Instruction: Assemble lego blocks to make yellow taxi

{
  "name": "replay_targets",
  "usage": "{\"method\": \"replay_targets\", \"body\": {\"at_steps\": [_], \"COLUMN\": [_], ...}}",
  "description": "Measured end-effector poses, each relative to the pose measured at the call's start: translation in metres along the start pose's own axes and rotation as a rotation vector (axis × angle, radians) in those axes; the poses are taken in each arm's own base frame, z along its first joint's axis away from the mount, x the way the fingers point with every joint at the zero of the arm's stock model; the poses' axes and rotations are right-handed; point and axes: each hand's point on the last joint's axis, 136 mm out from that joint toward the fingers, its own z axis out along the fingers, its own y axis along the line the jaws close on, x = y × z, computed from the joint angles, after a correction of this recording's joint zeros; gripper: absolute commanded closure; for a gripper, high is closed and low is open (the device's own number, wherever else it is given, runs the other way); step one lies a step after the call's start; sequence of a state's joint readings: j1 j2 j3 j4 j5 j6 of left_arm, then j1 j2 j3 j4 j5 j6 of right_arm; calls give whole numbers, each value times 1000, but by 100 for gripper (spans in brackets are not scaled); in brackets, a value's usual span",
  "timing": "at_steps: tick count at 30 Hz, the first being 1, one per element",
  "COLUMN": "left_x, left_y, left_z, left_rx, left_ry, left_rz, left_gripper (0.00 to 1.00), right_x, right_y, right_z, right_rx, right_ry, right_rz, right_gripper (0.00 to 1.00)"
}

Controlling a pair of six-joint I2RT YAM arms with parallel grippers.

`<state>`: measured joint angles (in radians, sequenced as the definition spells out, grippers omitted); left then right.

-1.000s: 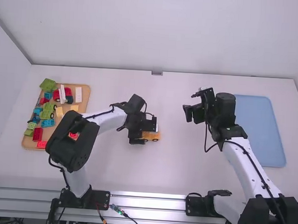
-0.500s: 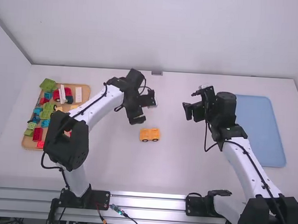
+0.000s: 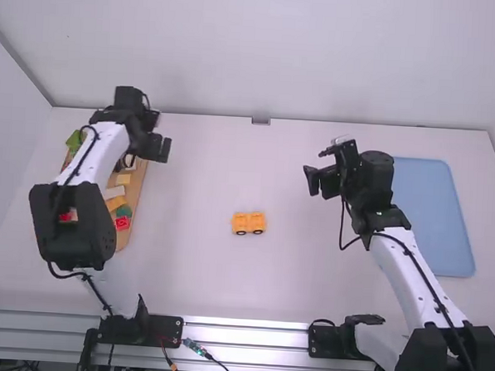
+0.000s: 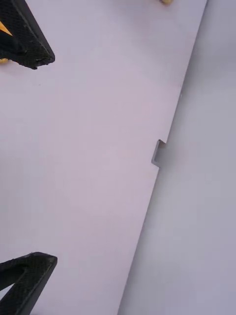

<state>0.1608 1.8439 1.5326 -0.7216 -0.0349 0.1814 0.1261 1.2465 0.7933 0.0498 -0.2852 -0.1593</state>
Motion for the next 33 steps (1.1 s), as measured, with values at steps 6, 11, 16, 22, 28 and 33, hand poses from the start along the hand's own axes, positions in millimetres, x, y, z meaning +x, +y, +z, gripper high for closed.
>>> {"method": "replay_targets", "body": {"at_steps": [6,11,16,22,28,33], "left_x": [17,38,55,74,82,84], "left_y": [59,95,125,138,142,145], "left_z": [0,-3,2,27,41,48], "left_rx": [-69,-181,-240,-206,-247,-266], "left_ry": [18,56,53,26,3,-26], "left_rz": [-270,-495,-601,-593,-553,-555], "left_gripper": [1,1,1,1,1,1], "right_x": [-6,-7,-11,-16,-18,-18], "right_y": [-1,-1,-2,5,8,8], "right_z": [0,0,0,1,2,2], "right_rx": [3,4,6,-8,-9,-8], "right_ry": [-24,-29,-45,-62,-66,-66], "right_rz": [-6,4,20,15,9,11], "right_gripper": [1,1,1,1,1,1]}}
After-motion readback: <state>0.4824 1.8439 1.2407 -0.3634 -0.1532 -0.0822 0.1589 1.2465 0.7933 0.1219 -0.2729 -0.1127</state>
